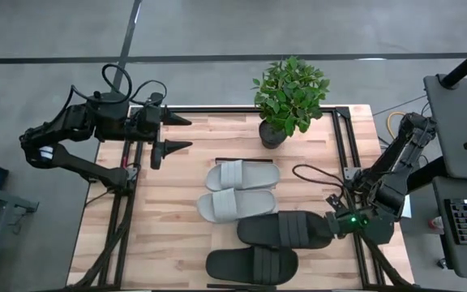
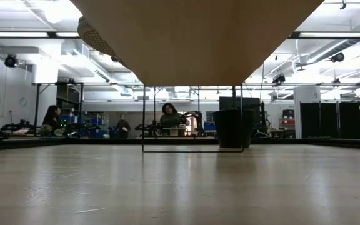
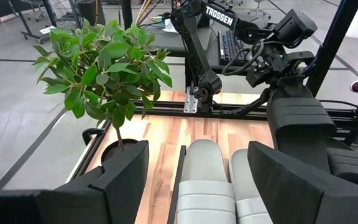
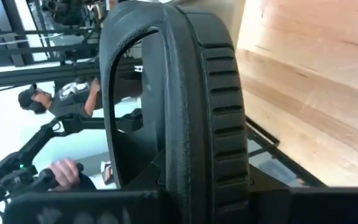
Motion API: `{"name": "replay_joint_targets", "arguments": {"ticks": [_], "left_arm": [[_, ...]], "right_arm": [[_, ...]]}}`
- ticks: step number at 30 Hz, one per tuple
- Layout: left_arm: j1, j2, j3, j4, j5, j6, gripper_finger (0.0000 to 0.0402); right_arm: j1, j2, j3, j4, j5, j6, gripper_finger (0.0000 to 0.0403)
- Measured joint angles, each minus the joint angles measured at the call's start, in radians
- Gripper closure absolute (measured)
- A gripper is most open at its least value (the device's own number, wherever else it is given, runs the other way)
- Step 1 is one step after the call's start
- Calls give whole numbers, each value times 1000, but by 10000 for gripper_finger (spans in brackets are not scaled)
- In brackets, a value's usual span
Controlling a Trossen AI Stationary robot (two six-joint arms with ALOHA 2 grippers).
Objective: Pick and place slides into the shelf
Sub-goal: Put the black slipper on the shelf
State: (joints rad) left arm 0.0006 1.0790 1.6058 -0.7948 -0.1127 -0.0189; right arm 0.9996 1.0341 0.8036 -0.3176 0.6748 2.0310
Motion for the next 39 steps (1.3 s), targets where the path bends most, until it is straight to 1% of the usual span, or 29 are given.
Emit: {"name": "replay_joint_targets", "arguments": {"ticks": [5,17,28,39], "left_arm": [[0,0,0,0,0,0,143],[0,0,0,6,1,-3,143],[0,28,0,39,3,-1,143],[0,44,0,36,7,-2,143]], "right_arm": [[20,-1,-4,-29,6,54,360],[11,11,-23,-41,10,89,360],[-30,62,-23,-35,-1,85,360],[-33,66,-23,-8,-40,56,360]]}}
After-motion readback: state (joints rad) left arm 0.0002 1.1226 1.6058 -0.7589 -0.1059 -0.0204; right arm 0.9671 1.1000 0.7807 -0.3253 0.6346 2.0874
